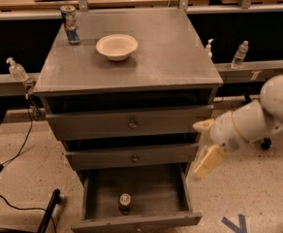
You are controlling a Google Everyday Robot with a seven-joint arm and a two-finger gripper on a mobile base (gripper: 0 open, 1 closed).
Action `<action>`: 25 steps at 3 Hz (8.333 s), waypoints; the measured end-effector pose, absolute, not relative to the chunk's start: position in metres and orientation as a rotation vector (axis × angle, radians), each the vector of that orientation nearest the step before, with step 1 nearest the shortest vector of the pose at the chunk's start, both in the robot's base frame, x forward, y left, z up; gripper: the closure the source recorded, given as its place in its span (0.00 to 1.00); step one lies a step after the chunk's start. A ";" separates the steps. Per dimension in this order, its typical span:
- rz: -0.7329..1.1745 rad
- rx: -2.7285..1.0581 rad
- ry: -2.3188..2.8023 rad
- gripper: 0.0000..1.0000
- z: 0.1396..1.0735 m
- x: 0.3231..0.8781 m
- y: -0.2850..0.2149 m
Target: Pick orange can from bottom drawer and place on counter
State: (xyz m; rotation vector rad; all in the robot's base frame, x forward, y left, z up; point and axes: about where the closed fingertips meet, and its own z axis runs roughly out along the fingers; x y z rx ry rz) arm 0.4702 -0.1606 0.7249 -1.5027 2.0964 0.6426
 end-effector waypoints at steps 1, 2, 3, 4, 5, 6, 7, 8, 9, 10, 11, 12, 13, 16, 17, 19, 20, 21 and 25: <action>0.640 -1.480 2.054 0.00 0.701 0.476 -0.149; 0.634 -1.476 2.057 0.00 0.703 0.477 -0.150; 0.624 -1.461 2.036 0.00 0.691 0.482 -0.147; 0.651 -1.433 1.936 0.00 0.624 0.469 -0.126; 0.636 -1.330 1.806 0.00 0.551 0.462 -0.098; 0.617 -1.260 1.764 0.00 0.537 0.482 -0.095; 0.625 -1.252 1.762 0.00 0.532 0.482 -0.093; 0.630 -1.281 1.736 0.00 0.514 0.492 -0.085; 0.635 -1.382 1.617 0.00 0.442 0.526 -0.050; 0.691 -1.417 1.551 0.00 0.382 0.538 -0.026; 0.787 -1.402 1.518 0.00 0.335 0.545 -0.023; 0.789 -1.408 1.530 0.00 0.336 0.544 -0.021; 0.853 -1.450 1.569 0.00 0.312 0.535 -0.006; 0.948 -1.445 1.586 0.17 0.225 0.520 0.041; 0.952 -1.421 1.591 0.28 0.211 0.527 0.050; 0.967 -1.372 1.593 0.74 0.198 0.542 0.067; 0.978 -1.363 1.589 0.98 0.196 0.543 0.071; 0.981 -1.323 1.491 1.00 0.246 0.550 0.064; 1.152 -1.314 1.328 1.00 0.544 0.541 -0.057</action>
Offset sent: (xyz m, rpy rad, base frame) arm 0.0012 0.0130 -0.0286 0.0394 -0.0240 0.0033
